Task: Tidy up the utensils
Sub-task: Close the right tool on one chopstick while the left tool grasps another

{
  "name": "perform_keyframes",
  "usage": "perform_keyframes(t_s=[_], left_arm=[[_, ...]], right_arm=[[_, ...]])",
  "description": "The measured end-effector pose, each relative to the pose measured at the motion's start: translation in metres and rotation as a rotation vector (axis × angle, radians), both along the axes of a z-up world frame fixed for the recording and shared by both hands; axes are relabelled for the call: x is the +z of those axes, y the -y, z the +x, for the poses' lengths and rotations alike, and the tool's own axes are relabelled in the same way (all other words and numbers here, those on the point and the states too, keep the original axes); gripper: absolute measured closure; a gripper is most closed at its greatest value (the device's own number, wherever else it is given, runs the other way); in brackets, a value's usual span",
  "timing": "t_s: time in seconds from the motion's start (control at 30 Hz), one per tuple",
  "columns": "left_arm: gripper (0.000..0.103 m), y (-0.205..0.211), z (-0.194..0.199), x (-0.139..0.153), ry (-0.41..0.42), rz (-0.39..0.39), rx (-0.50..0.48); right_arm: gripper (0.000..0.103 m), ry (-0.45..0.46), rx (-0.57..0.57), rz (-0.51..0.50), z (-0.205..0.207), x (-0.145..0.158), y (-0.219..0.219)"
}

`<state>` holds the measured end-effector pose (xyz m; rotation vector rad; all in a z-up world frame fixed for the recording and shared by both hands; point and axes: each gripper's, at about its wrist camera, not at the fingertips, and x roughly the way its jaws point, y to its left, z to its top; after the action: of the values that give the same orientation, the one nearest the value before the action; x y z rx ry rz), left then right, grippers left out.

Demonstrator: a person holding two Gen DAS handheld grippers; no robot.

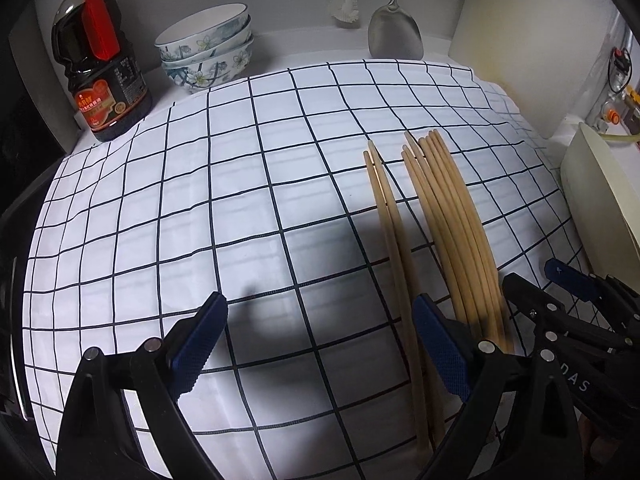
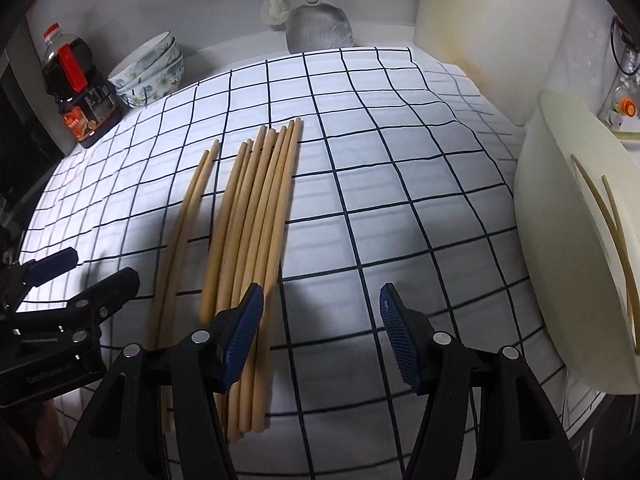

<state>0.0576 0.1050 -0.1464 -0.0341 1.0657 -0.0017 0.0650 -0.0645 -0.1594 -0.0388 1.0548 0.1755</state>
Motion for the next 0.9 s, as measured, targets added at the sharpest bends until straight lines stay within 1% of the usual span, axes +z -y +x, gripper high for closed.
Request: perform_keyframes(t_s=[0.23, 0.47, 0.73, 0.9], left_arm=[[0.011, 0.002, 0.000, -0.002, 0.002, 0.004, 0.001], [0.011, 0.005, 0.000, -0.004, 0.001, 0.000, -0.007], [0.011, 0.010, 0.006, -0.008, 0.001, 0.009, -0.013], [0.011, 0.009, 0.010, -0.016, -0.019, 0.018, -0.001]], right_arm=[[0.045, 0.007, 0.024, -0.050, 0.001, -0.003, -0.007], [0.045, 0.024, 0.018, -0.079, 0.000, -0.002, 0.003], [0.045, 0.022, -0.054, -0.074, 0.002, -0.003, 0.032], [0.045, 0.019, -0.051, -0.065, -0.001, -0.003, 0.035]])
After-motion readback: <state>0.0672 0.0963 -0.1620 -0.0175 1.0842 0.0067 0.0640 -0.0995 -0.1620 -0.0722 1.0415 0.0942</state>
